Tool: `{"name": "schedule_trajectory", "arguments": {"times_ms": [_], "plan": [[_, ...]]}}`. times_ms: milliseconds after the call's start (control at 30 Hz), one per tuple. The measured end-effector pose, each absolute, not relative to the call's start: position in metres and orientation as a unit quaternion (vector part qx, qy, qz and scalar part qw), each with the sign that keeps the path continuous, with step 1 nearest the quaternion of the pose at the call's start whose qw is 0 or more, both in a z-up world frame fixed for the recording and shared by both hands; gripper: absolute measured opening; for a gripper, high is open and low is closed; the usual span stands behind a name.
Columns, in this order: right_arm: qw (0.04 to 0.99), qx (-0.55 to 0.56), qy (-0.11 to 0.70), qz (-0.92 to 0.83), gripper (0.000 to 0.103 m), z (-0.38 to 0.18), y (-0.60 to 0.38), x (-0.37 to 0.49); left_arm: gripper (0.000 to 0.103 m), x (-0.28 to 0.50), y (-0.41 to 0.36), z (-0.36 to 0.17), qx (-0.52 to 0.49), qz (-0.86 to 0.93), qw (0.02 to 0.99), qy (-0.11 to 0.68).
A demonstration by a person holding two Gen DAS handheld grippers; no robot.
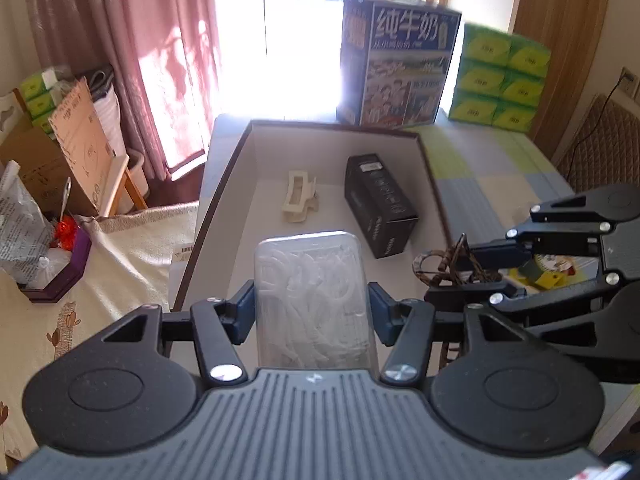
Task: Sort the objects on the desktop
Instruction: 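Carry the floss case and claw clip over the open box with both tools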
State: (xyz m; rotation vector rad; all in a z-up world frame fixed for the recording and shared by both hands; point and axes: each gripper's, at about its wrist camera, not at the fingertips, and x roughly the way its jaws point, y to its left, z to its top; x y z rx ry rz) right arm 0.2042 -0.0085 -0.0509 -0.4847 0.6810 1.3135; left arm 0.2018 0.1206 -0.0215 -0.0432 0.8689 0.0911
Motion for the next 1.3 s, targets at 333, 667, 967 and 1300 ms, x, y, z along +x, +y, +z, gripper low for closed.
{"name": "schedule_trajectory", "arguments": {"times_ms": [333,667,967,1300], "plan": [[0.663,-0.302,0.301,0.615,0.025,-0.099,0.042,0.225,0.052,0.247,0.150,-0.068,-0.020,0.024,0.885,0.465],[0.590,-0.389,0.347,0.617,0.025,-0.155,0.071,0.237,0.052,0.265,0.150,-0.124,0.012,-0.003,0.841,0.541],[0.573,-0.403,0.381,0.604,0.026,-0.175,0.081,0.247,0.053,0.275,0.154,-0.143,0.014,-0.002,0.818,0.576],[0.571,-0.412,0.390,0.593,0.026,-0.177,0.079,0.249,0.053,0.280,0.156,-0.141,0.024,0.007,0.814,0.581]]}}
